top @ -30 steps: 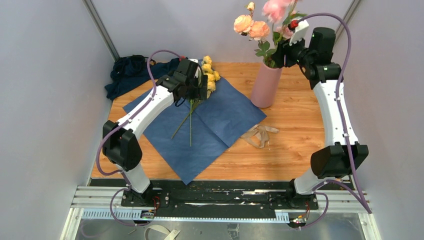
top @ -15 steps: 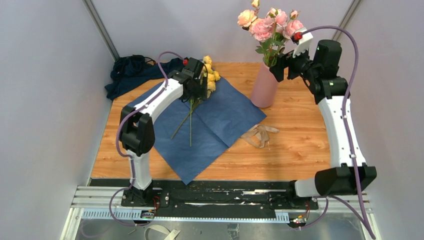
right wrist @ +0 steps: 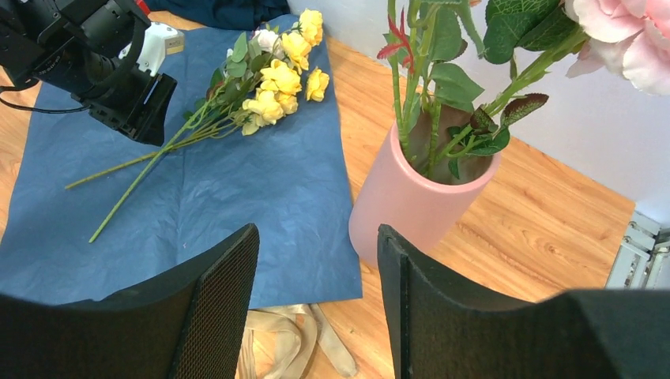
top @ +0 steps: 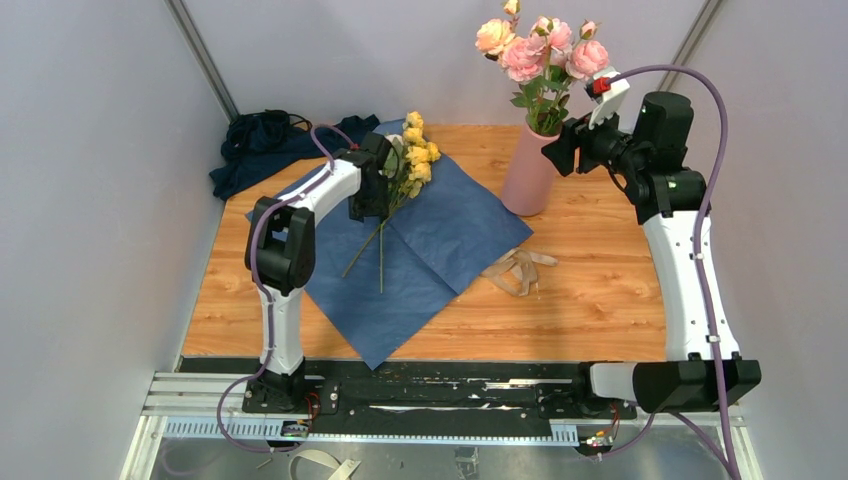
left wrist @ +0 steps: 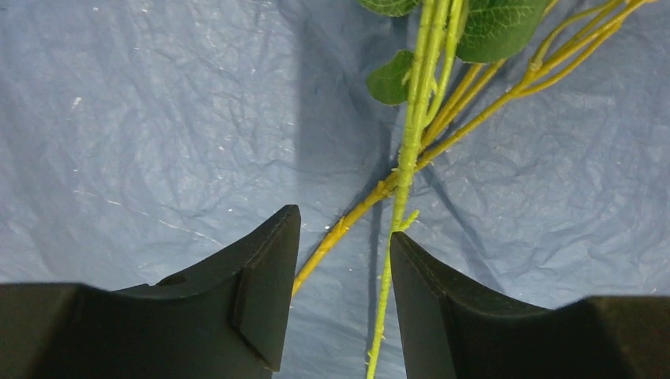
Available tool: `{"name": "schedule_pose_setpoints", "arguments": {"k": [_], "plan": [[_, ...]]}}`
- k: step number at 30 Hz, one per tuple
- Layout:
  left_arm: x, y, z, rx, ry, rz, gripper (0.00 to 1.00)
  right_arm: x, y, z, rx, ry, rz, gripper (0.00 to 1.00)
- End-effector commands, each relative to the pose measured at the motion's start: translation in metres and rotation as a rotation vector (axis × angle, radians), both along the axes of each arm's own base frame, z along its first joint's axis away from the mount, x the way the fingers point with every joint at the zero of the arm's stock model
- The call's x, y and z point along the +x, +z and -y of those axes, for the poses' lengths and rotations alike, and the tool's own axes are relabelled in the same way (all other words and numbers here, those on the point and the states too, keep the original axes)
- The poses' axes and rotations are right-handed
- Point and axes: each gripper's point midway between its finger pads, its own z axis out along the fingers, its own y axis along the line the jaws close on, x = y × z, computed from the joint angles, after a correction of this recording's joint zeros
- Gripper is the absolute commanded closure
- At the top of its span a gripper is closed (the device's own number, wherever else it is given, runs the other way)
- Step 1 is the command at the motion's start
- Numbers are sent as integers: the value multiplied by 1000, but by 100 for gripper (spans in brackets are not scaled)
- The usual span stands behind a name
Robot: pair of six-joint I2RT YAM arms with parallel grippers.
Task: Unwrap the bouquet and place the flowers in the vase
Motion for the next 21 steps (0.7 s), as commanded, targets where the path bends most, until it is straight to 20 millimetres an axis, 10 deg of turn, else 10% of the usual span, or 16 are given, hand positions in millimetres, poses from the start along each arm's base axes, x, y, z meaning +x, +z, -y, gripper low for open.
{"name": "schedule_pose_setpoints", "arguments": {"k": [1,11,21], "plan": [[-3,-10,10,-39,-22,-25,46,-3,-4,0,22,7,-31,40],[-21,-27,18,-89,-41,-87,48,0,-4,-4,38,29,-40,40],[-20,-21,12,-61,-32,-65,98,4,-7,-8,46,44,-49,41]]}}
